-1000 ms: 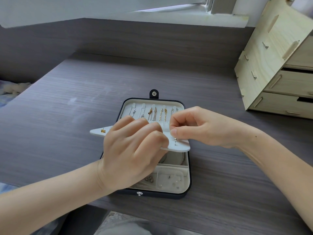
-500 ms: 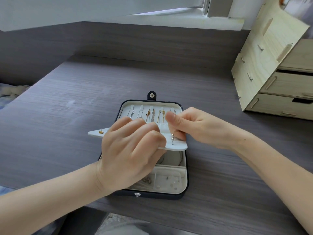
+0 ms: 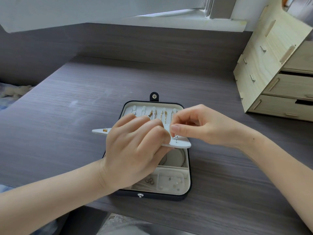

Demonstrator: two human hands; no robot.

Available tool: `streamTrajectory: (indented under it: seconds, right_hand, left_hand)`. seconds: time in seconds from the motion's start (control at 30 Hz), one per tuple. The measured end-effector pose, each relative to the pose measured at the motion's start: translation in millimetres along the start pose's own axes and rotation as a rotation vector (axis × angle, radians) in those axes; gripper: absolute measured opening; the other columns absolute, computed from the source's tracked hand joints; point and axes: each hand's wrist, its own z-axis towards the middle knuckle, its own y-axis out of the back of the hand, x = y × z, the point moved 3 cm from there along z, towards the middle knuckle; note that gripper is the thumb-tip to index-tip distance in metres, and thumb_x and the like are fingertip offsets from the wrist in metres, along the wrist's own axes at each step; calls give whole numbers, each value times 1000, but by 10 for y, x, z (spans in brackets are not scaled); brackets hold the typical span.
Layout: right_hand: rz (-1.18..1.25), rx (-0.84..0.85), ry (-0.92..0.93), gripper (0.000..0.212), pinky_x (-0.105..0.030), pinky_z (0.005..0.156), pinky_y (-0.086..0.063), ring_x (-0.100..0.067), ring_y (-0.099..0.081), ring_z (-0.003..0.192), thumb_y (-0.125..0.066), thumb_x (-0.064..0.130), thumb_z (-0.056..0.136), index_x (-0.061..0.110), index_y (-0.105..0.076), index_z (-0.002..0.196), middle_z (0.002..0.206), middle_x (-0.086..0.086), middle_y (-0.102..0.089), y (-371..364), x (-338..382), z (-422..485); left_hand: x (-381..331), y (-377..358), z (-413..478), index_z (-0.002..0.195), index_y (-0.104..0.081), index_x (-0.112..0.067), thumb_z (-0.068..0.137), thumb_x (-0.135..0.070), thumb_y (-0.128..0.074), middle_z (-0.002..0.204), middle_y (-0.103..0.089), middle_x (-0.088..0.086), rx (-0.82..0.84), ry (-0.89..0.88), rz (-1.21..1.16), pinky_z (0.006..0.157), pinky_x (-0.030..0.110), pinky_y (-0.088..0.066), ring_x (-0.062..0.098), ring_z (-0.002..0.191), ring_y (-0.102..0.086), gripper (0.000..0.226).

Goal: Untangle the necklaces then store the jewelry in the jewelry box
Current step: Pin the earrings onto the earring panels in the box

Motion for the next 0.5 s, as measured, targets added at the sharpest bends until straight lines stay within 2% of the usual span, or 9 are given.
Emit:
streamTrajectory:
  seconds: [0.1,0.23,0.3,0.37,0.43,0.5]
  right_hand:
    - [-4,-14,-2,21,-40,58,-36,-25,-44,62,-59,35,85,19,-66,72,68,-14,-55,16,-28,14]
    - [-14,-47,19,42,-24,51,-29,-13,-35,53,-59,42,83,6,-57,62,57,-4,-42,-15,-34,42]
    - [29,-75,37,54,-31,52,-29,-24,-32,53,-53,56,86,12,-52,56,56,-13,-38,-30,-32,51]
    - [83,-103,32,60,-37,58,-30,-29,-35,58,-45,66,83,13,-58,59,59,-17,-41,-2,-37,40]
    - [106,-84,21,46,-37,63,-34,-26,-40,63,-53,57,85,16,-65,69,65,-14,-47,34,-36,24]
    - [108,-42,21,17,-29,61,-39,-19,-46,64,-63,31,83,18,-66,73,67,-4,-54,46,-34,9]
  left_hand:
    - [12,-2,12,77,-43,-15,77,-23,-75,60,-59,1,11,3,10,54,29,-29,21,51,-47,33]
    - [25,-12,17,77,-43,-14,73,-24,-78,58,-56,1,19,3,14,53,31,-29,22,48,-47,37]
    - [32,-13,30,76,-43,-15,75,-25,-77,58,-57,1,12,13,8,52,32,-30,22,48,-48,35]
    - [41,-15,44,76,-43,-15,77,-26,-76,59,-58,2,5,21,5,52,32,-30,23,49,-50,35]
    - [45,-21,57,77,-43,-15,76,-28,-77,60,-59,2,6,19,10,52,32,-30,23,51,-52,36]
    - [47,-27,64,77,-43,-16,75,-29,-78,60,-59,1,5,20,10,53,32,-31,22,51,-52,38]
